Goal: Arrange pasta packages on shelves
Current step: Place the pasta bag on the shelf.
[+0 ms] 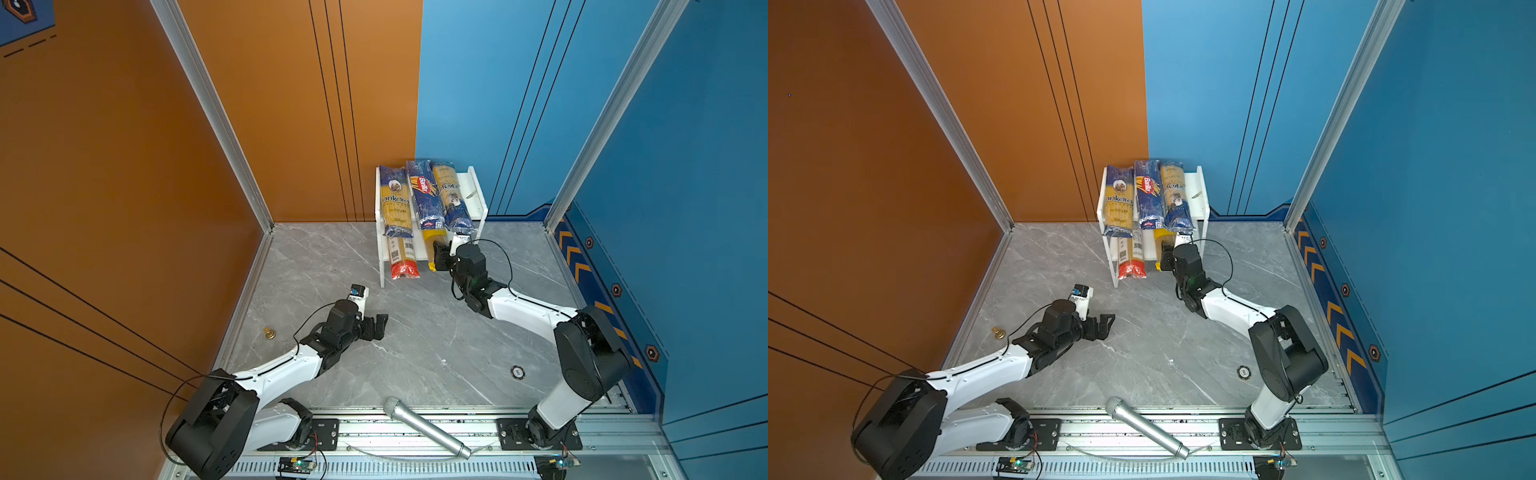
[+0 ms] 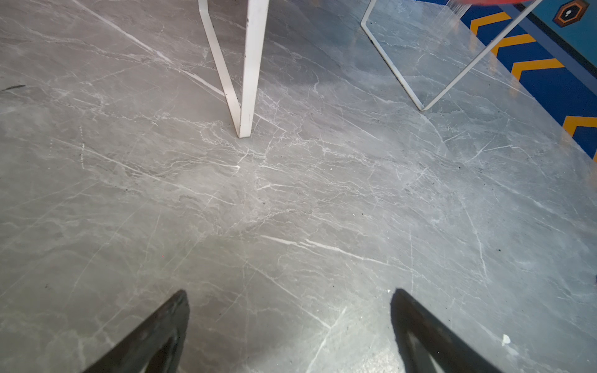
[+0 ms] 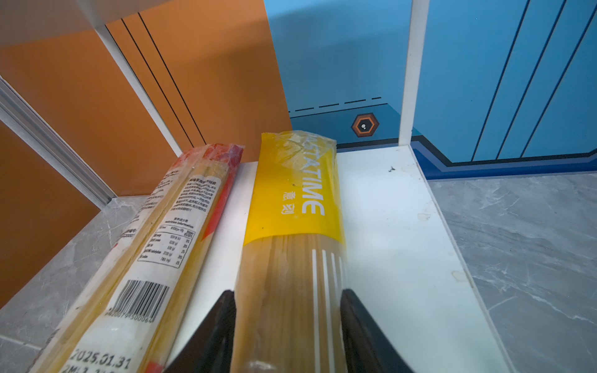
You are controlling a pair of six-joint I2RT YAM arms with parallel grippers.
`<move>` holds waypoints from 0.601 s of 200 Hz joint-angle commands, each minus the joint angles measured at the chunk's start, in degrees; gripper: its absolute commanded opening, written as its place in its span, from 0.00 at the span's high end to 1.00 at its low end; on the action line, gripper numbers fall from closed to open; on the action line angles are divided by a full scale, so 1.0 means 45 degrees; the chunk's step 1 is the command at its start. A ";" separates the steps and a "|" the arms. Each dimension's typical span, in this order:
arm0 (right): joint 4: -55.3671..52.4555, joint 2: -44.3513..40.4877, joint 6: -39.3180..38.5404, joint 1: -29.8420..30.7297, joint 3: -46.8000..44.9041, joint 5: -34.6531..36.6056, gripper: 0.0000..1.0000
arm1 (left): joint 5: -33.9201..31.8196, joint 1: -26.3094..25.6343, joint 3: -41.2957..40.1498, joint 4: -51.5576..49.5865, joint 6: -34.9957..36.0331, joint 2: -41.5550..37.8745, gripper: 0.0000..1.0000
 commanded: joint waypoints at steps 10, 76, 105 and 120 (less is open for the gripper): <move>0.0504 -0.0195 -0.0138 -0.0006 -0.0116 -0.0083 0.47 | -0.0232 0.0111 -0.0254 0.0139 0.0134 -0.0174 0.02; -0.0244 -0.1125 -0.0521 0.0051 -0.0736 -0.1123 0.39 | -0.0290 0.0105 -0.0330 0.0121 0.0126 -0.0527 0.02; -0.0793 -0.1933 -0.0945 0.0109 -0.1148 -0.1552 0.41 | -0.0215 0.0121 -0.0329 0.0124 0.0136 -0.0510 0.02; -0.1319 -0.2468 -0.0997 0.0121 -0.1345 -0.1581 0.40 | -0.0190 0.0114 -0.0283 0.0120 0.0146 -0.0519 0.02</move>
